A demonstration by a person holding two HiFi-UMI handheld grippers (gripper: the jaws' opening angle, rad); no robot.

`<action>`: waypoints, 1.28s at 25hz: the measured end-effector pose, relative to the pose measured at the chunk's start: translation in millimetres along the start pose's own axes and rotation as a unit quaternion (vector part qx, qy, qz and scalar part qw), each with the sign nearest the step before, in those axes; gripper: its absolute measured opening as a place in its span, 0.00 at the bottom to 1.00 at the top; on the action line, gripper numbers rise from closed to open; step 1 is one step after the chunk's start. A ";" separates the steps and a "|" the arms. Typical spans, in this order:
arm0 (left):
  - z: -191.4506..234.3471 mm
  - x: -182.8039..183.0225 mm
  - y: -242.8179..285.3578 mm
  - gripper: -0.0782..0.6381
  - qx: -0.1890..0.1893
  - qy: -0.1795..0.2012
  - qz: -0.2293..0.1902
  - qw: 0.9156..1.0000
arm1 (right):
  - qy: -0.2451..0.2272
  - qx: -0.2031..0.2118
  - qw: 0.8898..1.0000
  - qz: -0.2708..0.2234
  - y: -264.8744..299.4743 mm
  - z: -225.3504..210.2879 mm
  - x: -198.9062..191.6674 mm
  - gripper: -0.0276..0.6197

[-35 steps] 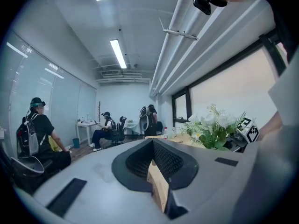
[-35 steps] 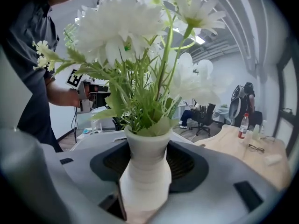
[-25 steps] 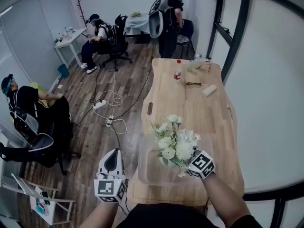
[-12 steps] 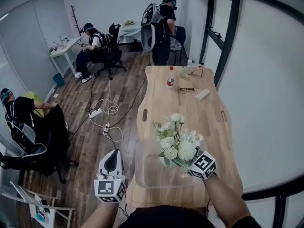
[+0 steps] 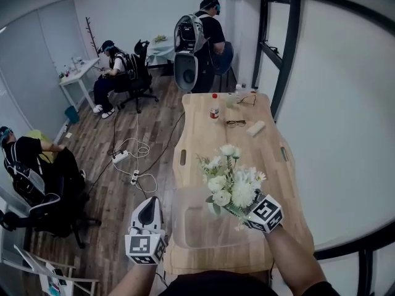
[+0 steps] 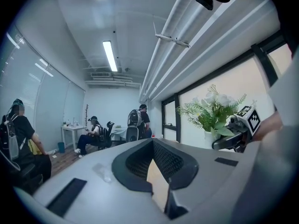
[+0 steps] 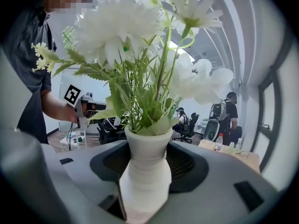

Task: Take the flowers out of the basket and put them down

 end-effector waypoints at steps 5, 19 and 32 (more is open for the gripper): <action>-2.4 6.3 0.0 0.12 -0.008 0.004 -0.008 1.000 | -0.017 -0.010 1.000 -0.002 -8.6 3.0 11.0 0.44; -22.6 5.8 5.1 0.12 -0.067 -0.008 -0.006 0.998 | -0.020 -0.060 0.998 -0.005 -43.4 10.2 28.6 0.44; -64.7 4.3 32.4 0.12 -0.126 -0.015 -0.012 0.992 | -0.025 -0.120 0.992 -0.007 -97.3 -3.1 37.7 0.44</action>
Point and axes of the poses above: the fingertips, and each gripper's own axes: y forward along the fingers, z to its left, x out of its top, the point moved 10 cm from there along -y, backward along the fingers, and after that the axes turned 10 degrees about -z, right-handed, at the moved point
